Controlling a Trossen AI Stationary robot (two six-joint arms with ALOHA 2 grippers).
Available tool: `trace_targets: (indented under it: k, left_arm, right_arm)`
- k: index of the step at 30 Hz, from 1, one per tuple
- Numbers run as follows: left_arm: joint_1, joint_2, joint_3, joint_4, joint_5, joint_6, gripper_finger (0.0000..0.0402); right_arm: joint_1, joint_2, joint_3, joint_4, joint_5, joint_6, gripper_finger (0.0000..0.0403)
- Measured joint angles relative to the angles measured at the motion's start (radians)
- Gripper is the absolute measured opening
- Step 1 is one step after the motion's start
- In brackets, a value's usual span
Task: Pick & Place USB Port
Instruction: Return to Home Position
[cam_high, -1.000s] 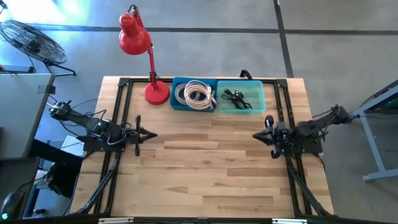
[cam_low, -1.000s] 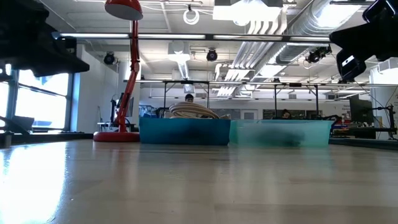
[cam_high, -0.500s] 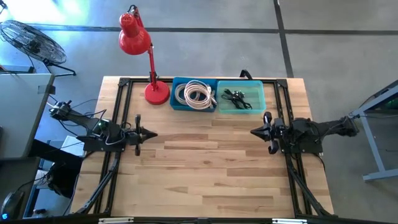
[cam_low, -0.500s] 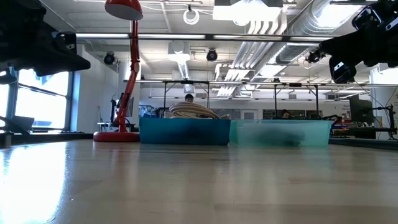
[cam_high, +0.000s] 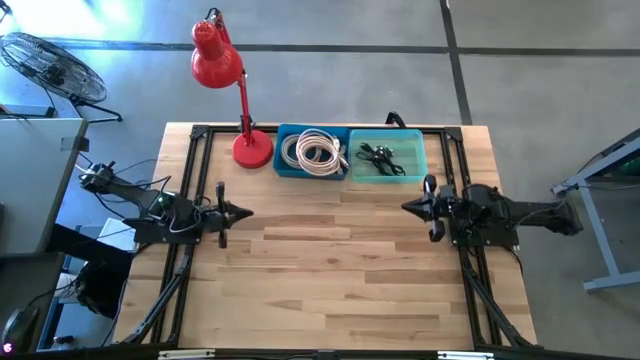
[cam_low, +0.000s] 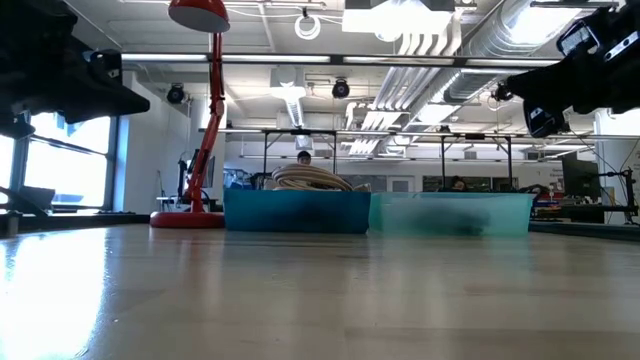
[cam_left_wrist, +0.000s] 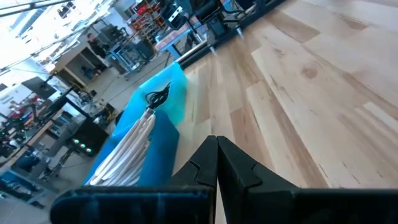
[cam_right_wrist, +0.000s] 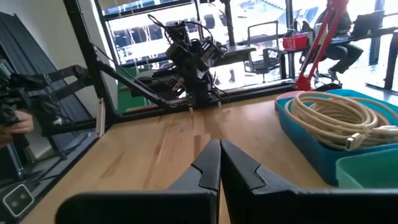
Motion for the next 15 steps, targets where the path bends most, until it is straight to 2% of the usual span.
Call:
trace_targets:
  k: [15]
  left_arm:
    - [0.000, 0.000, -0.006, 0.014, 0.187, -0.008, 0.0000]
  right_arm:
    - [-0.200, 0.000, 0.000, 0.015, -0.158, -0.036, 0.0000]
